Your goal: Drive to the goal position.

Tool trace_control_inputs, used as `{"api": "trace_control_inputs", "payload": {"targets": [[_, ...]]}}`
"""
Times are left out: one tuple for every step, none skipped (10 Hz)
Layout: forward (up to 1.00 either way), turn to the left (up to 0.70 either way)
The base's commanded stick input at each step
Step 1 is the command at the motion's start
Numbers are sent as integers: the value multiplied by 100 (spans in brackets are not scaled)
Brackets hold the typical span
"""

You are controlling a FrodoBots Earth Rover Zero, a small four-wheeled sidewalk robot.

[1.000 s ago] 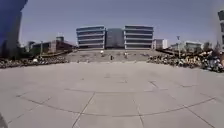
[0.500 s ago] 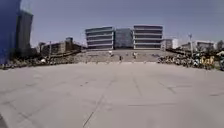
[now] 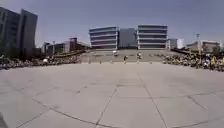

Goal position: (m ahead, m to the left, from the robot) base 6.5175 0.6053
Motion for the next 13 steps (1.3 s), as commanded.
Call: {"api": "trace_control_inputs", "payload": {"targets": [[100, 0], [100, 0], [100, 0], [100, 0], [100, 0], [100, 0], [100, 0], [100, 0], [100, 0], [100, 0], [100, -9], [100, -20], [100, -13]]}}
